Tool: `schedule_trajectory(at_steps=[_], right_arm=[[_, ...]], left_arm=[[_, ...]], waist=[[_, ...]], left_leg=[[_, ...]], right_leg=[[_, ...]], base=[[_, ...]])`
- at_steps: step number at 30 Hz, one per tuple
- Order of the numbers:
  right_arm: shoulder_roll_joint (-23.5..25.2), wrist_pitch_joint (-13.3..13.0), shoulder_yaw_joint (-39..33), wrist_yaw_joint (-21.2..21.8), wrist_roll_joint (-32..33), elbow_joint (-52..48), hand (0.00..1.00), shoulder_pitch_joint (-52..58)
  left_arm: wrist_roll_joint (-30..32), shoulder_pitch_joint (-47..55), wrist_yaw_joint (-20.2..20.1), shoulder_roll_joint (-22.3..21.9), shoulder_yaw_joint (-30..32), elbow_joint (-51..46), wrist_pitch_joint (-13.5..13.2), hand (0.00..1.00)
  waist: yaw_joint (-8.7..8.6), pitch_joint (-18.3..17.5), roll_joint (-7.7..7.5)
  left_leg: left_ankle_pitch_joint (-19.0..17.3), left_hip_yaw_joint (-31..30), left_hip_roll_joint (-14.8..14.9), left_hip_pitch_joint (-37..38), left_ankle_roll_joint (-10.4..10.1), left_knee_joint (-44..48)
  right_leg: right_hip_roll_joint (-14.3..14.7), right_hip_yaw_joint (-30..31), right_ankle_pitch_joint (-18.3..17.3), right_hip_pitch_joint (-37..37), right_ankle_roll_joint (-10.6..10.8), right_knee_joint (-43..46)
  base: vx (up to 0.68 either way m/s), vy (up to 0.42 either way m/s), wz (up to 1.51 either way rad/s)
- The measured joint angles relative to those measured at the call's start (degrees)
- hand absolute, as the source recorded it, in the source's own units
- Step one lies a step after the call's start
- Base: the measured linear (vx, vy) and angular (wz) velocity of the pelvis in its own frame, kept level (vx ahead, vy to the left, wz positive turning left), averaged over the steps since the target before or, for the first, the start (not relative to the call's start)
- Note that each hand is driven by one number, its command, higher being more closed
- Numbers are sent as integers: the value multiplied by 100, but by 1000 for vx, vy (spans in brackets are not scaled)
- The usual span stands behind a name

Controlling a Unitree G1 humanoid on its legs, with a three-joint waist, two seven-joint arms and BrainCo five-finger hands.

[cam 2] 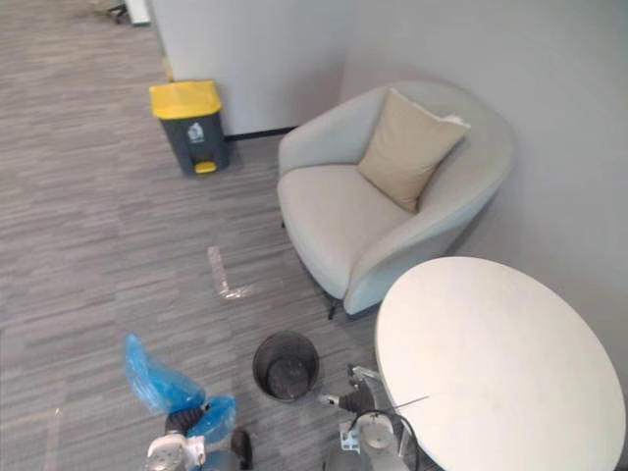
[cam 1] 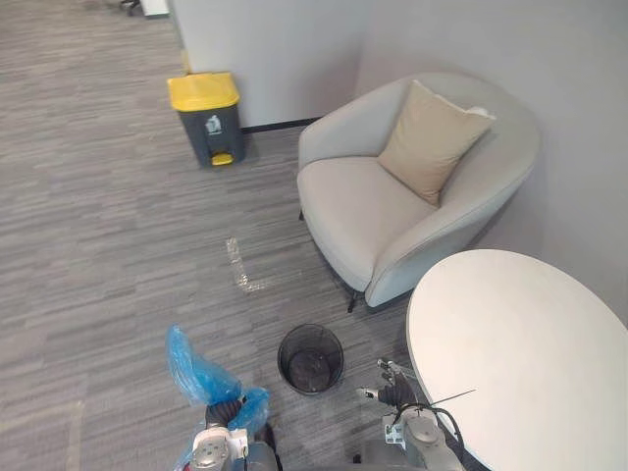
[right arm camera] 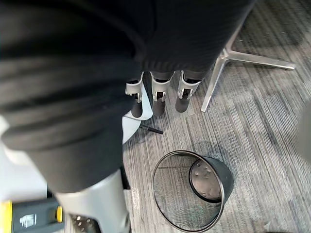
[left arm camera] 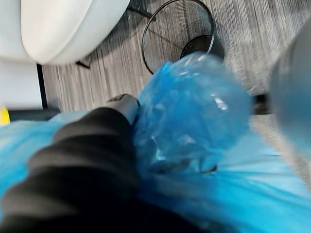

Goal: Gather rubbish on tea table into small bin, then transfer packed bag to large trash can.

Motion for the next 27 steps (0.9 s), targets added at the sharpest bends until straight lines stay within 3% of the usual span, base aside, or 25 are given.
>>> schedule_trajectory(at_steps=[3,4,5,7,9,10,13,15,16,18,21,25,27], right_arm=[[-55,-18,16,-74,147,-192,0,-42],[-56,-26,17,-92,180,-209,0,-165],[-77,-23,18,-111,209,-248,0,-169],[-66,19,-48,-194,217,-325,0,-79],[-50,12,-28,-212,248,-431,0,-100],[-55,12,-29,-218,253,-486,0,-101],[-49,12,-60,-221,253,-484,0,-103],[-50,11,-211,-220,253,-321,0,-139],[-42,12,-260,-219,253,-267,0,-163],[61,26,-418,-190,252,-69,0,-115],[76,4,-421,-173,243,98,0,-163],[79,12,-419,-171,231,471,0,-350],[119,27,-421,-171,197,578,0,-348]], left_arm=[[-30,-79,31,-55,-200,-114,-14,100],[-44,-132,78,-85,-323,-92,-22,100],[-52,-126,92,-162,-368,-112,-12,100],[-58,-90,86,-271,-454,-129,17,100],[-55,-76,89,-266,-455,-252,82,100],[-48,-74,85,-275,-489,-346,85,100],[-29,-160,82,-269,-532,-312,93,100],[17,-278,63,-262,-535,-87,96,100],[20,-321,49,-243,-538,-29,103,100],[77,-301,-29,-68,-644,180,120,100],[169,-216,-24,93,-647,250,121,100],[239,-195,-13,242,-633,494,118,100],[241,-174,-15,260,-616,583,117,100]], waist=[[74,-20,131],[43,94,309],[-37,143,385],[-43,188,395],[-44,224,234],[-58,224,234],[-84,159,334],[-183,98,438],[-226,97,442],[-269,27,350],[-287,-87,362],[-262,-101,407],[-256,-82,373]], left_leg=[[331,-268,120,-503,-135,-14],[694,-512,172,-642,-188,-243],[941,-533,219,-633,-148,-510],[700,-47,250,-594,-206,-367],[361,227,161,-605,-69,198],[25,346,214,-554,-77,559],[-825,834,584,-363,-141,1325],[-1207,1717,957,-121,-120,1543],[-1181,1858,902,-122,-142,1418],[-856,1851,340,346,-129,467],[-342,1715,-139,742,-2,-591],[279,1532,-456,1108,113,-1670],[279,1455,-512,1131,135,-1677]], right_leg=[[184,-129,-272,-16,-202,-558],[338,-354,-285,-42,-262,-730],[383,-585,-230,-75,-367,-742],[262,-1125,-148,-145,-584,-752],[48,-1274,-73,-235,-595,-760],[-21,-1409,24,-284,-567,-826],[-138,-1821,151,-397,-539,-840],[-249,-2237,242,-382,-384,-830],[-284,-2321,278,-339,-320,-874],[-395,-2391,599,109,-55,-1627],[-479,-2377,986,409,-1,-2199],[-506,-2462,1068,417,83,-2293],[-576,-2568,989,454,87,-2244]], base=[[-213,-237,47],[-324,-185,77],[-472,-225,103],[-305,-113,90],[-157,-82,65],[-142,-25,73],[-148,88,70],[-93,179,100],[-58,212,100],[-47,205,57],[-57,166,29],[-163,95,20],[-87,61,19]])
